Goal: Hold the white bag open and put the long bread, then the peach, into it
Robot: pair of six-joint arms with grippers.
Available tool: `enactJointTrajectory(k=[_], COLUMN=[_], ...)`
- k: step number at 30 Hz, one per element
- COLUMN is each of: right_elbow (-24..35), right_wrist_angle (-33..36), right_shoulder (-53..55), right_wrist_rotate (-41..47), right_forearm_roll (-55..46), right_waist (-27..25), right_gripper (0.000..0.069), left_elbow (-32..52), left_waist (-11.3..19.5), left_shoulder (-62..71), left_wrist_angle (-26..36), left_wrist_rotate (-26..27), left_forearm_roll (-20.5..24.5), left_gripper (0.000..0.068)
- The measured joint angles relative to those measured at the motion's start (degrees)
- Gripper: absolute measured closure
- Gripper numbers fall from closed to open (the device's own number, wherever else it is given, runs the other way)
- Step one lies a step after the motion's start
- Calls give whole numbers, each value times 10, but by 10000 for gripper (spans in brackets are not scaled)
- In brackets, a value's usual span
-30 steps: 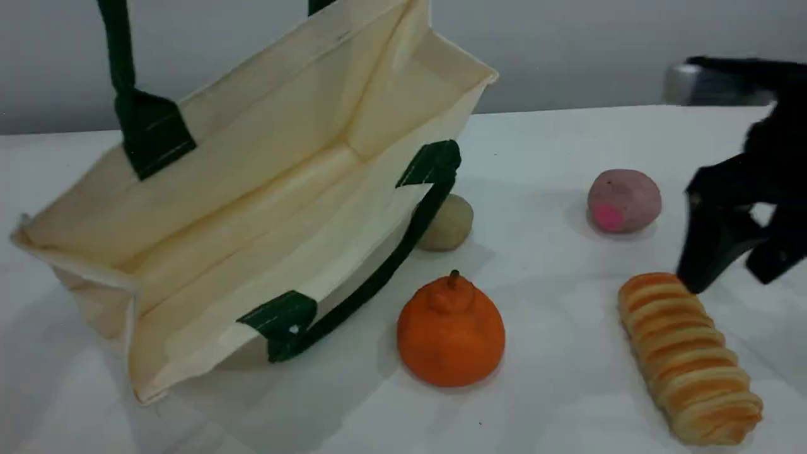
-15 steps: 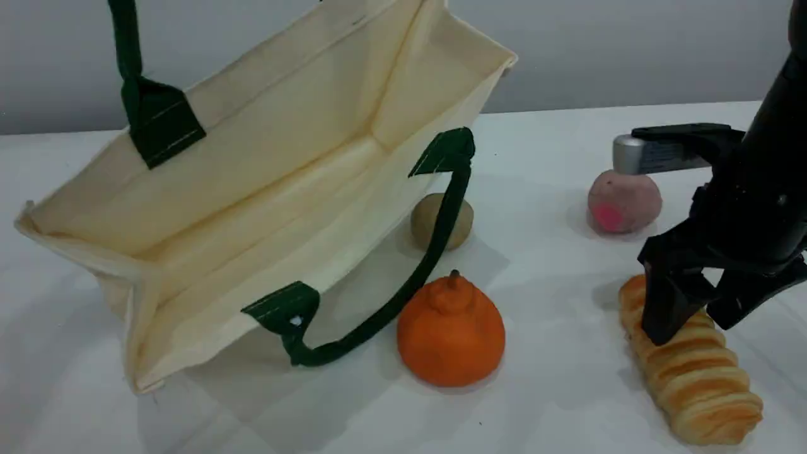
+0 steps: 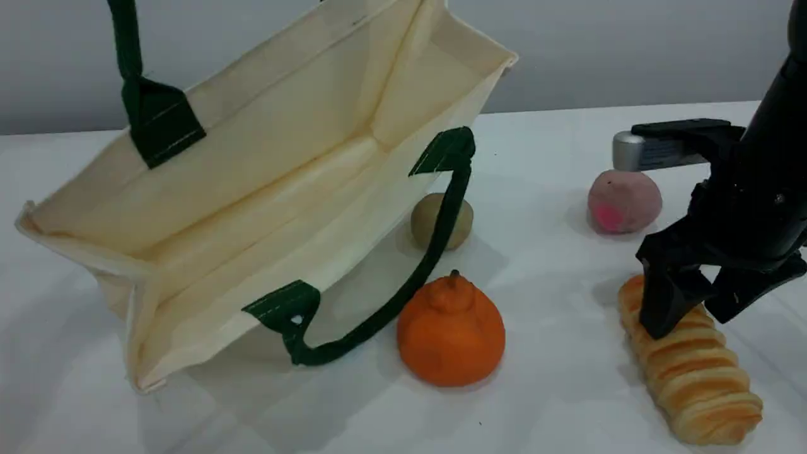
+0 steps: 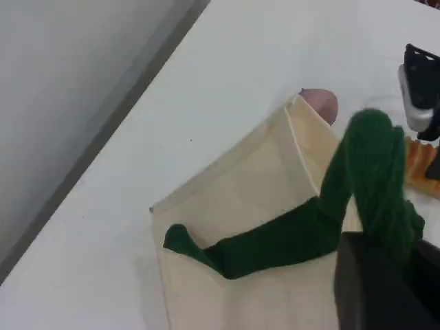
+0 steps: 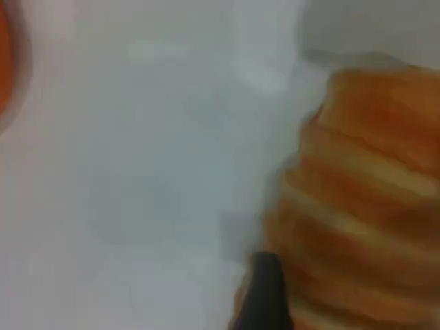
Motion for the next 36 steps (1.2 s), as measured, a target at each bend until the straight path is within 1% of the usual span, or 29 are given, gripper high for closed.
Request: enactJointTrajectory(k=[10, 19, 22, 24, 25, 27, 30, 32, 34, 36], right_elbow=[0, 0, 0, 0, 0, 0, 0, 0, 0, 0], right_wrist_angle=[1, -2, -3, -3, -3, -1, 9, 12, 17, 22], right_shoulder=[1, 26, 38, 40, 40, 40, 40, 40, 40, 39], right_wrist_rotate=[5, 5, 5, 5, 5, 5, 4, -1, -1, 2], right_forearm_roll=[11, 10, 10, 11, 11, 10, 10, 9, 1, -5], right_waist=[0, 0, 0, 0, 0, 0, 0, 0, 0, 0], right_gripper=[159, 159, 171, 204, 231, 298, 436, 507, 543, 544], left_elbow=[0, 0, 0, 0, 0, 0, 0, 0, 0, 0], left_waist=[0, 0, 0, 0, 0, 0, 0, 0, 0, 0], left_shoulder=[0, 0, 0, 0, 0, 0, 0, 0, 0, 0], left_wrist_angle=[0, 0, 0, 0, 0, 0, 0, 0, 0, 0], left_wrist_rotate=[0, 0, 0, 0, 0, 0, 0, 0, 0, 0], left_forearm_roll=[0, 0, 0, 0, 0, 0, 0, 0, 0, 0], left_gripper=[589, 589, 589, 589, 589, 589, 589, 589, 589, 589])
